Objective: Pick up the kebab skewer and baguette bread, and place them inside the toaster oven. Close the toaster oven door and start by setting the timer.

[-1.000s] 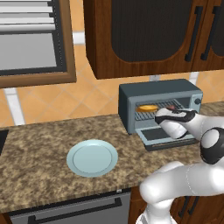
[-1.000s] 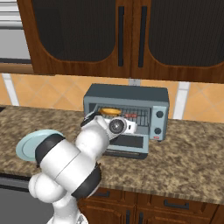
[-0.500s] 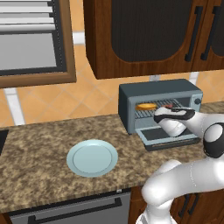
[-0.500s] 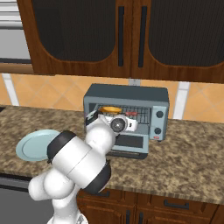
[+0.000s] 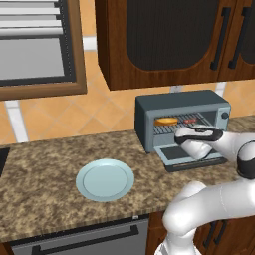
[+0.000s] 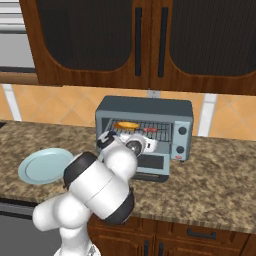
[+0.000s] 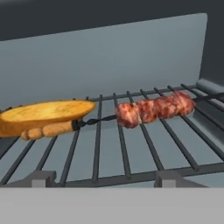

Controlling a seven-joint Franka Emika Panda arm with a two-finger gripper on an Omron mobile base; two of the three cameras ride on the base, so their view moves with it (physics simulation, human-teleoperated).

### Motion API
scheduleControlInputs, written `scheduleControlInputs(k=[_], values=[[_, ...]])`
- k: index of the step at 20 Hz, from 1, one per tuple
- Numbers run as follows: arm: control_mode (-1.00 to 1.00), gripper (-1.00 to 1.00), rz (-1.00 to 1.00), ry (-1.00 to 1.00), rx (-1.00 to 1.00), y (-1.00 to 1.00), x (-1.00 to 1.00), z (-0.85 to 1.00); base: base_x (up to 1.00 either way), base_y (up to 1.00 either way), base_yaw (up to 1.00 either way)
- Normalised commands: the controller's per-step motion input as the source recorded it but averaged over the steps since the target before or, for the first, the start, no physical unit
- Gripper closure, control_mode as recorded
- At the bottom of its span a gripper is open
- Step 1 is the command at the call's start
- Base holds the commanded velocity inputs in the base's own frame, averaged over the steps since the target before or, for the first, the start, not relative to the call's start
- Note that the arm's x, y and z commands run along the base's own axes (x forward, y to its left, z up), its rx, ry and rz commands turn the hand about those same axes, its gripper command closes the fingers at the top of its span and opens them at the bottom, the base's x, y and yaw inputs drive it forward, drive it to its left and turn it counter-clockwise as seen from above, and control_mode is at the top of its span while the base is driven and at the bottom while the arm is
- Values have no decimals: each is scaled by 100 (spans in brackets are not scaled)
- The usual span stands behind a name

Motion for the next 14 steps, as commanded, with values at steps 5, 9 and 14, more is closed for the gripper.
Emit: scheduleControlInputs(k=[5,9,14], values=[[-100,-100,0,0,0,-5,-12,4,0,0,0],[-100,-100,0,0,0,-24,-43,19,0,0,0],[-100,-100,0,0,0,-27,-43,24,0,0,0]])
